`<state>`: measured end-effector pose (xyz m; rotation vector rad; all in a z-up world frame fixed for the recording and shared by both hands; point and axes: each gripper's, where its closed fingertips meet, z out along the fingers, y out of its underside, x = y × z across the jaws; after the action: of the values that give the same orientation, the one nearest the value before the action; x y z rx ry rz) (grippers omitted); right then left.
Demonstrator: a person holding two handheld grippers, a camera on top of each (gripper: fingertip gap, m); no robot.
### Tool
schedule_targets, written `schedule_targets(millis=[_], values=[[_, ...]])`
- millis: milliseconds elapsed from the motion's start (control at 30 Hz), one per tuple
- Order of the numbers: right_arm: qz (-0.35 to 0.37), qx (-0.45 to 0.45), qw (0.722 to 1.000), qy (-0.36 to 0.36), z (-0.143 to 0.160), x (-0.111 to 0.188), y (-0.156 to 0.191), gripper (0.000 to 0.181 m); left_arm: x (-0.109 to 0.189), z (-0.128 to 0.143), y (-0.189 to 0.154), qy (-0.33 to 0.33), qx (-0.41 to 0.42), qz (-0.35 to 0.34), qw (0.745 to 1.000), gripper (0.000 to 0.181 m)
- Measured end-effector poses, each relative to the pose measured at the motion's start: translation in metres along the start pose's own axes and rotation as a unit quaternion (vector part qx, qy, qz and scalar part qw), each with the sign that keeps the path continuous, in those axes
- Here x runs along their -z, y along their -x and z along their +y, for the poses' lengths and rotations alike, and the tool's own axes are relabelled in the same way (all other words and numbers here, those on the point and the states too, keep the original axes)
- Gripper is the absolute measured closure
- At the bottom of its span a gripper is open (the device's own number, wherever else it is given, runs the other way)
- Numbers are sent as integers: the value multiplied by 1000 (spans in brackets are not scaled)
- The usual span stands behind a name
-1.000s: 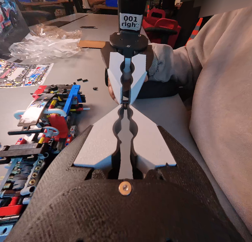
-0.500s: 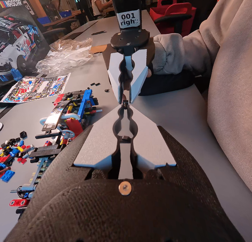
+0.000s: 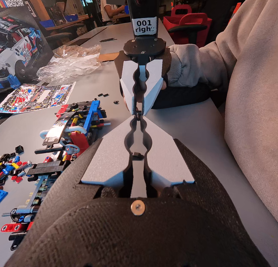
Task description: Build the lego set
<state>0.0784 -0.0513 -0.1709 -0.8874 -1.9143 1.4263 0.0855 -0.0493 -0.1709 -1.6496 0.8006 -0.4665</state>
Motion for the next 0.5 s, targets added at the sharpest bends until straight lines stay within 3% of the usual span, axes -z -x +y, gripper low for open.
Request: schedule_targets(millis=[267, 367, 500], values=[[12, -1, 1000, 25, 7, 0, -6, 175, -1, 7, 6, 17, 17, -9, 1000, 174], [34, -10, 994, 102, 34, 6, -19, 176, 0, 31, 11, 84, 48, -4, 995, 149], [27, -16, 984, 174, 58, 7, -18, 175, -6, 70, 6, 211, 51, 30, 976, 133]])
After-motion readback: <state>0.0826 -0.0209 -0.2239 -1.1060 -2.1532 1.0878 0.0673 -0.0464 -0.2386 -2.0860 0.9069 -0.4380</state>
